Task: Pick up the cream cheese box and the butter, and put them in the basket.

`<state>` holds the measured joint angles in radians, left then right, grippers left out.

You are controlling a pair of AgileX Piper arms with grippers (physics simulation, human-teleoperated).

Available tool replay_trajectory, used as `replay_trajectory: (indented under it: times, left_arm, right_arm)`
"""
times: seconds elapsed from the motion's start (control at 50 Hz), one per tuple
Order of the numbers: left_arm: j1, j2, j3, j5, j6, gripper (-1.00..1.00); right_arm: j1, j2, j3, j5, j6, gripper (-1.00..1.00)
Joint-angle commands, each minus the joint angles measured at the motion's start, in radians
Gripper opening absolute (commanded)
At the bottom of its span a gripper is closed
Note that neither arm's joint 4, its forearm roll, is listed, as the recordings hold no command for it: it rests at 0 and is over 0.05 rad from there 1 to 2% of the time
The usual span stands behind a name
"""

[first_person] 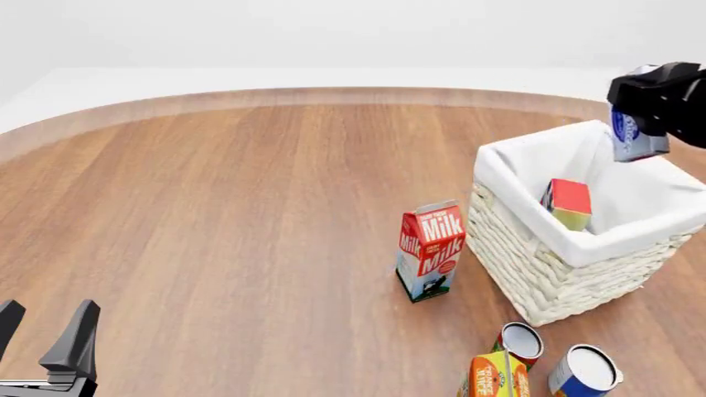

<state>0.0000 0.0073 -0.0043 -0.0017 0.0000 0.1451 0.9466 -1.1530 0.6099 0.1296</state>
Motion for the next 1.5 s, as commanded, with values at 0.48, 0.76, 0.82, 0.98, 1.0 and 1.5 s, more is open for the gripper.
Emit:
replay_trajectory:
  times: [0.48, 0.76, 0.82, 0.98, 1.0, 1.5]
  left_arm:
    - [0.000, 0.000, 0.000, 0.000, 0.000, 1.00]
    - [0.000, 0.000, 0.000, 0.000, 0.000, 1.00]
    - [0.000, 0.000, 0.000, 0.000, 0.000, 1.00]
    - [0.000, 0.000, 0.000, 0.000, 0.000, 1.00]
    - [0.000, 0.000, 0.000, 0.000, 0.000, 1.00]
    - [0.000, 0.000, 0.000, 0.000, 0.000, 1.00]
  right_arm:
    - [-0.146, 0.022, 0.067, -0.023, -0.033, -1.00]
    - [-0.170, 0.050, 0.052, -0.034, -0.034, -1.00]
    - [-0.169, 0.051, 0.044, -0.030, -0.031, -1.00]
    - [-0.173, 0.062, 0.038, -0.037, -0.022, -1.00]
    - [-0.174, 0.064, 0.035, -0.036, -0.018, -1.00]
    - [-0.199, 0.139, 0.083, -0.100, -0.021, -1.00]
